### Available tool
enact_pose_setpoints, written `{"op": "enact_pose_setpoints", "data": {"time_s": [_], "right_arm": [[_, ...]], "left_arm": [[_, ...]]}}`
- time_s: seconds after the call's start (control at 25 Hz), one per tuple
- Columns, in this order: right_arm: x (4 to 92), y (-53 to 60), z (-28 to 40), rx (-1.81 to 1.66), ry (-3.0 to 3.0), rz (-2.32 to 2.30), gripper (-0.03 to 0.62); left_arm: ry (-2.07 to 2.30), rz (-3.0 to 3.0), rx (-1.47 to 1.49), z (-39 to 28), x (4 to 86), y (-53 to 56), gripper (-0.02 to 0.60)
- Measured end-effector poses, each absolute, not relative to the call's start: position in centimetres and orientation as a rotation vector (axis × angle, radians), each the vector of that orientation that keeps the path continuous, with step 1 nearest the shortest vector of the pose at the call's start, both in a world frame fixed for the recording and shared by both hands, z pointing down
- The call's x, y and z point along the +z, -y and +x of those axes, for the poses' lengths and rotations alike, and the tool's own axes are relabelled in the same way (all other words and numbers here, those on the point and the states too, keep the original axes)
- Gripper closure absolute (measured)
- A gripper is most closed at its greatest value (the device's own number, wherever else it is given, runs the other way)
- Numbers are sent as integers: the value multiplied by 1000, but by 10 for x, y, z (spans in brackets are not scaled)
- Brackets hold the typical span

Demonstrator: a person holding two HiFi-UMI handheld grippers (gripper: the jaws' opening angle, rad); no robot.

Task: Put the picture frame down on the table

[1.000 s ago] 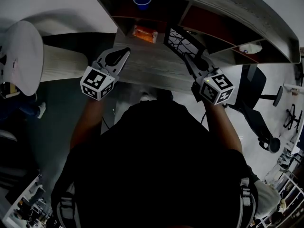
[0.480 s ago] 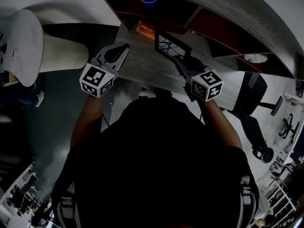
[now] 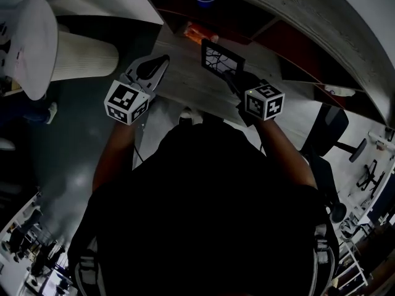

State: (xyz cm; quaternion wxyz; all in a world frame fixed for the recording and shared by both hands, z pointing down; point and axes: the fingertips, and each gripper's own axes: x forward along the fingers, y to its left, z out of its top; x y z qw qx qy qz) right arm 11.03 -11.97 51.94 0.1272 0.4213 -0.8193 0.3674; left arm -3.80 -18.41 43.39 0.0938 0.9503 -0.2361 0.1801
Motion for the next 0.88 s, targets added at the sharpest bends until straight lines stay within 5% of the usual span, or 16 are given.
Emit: {"op": "enact_pose_setpoints", "data": {"time_s": [0.88], "right_arm": [[634, 130, 107, 1377, 2206, 1060, 577]], "left_arm": [[803, 2734, 620, -53, 455, 203, 566]]}}
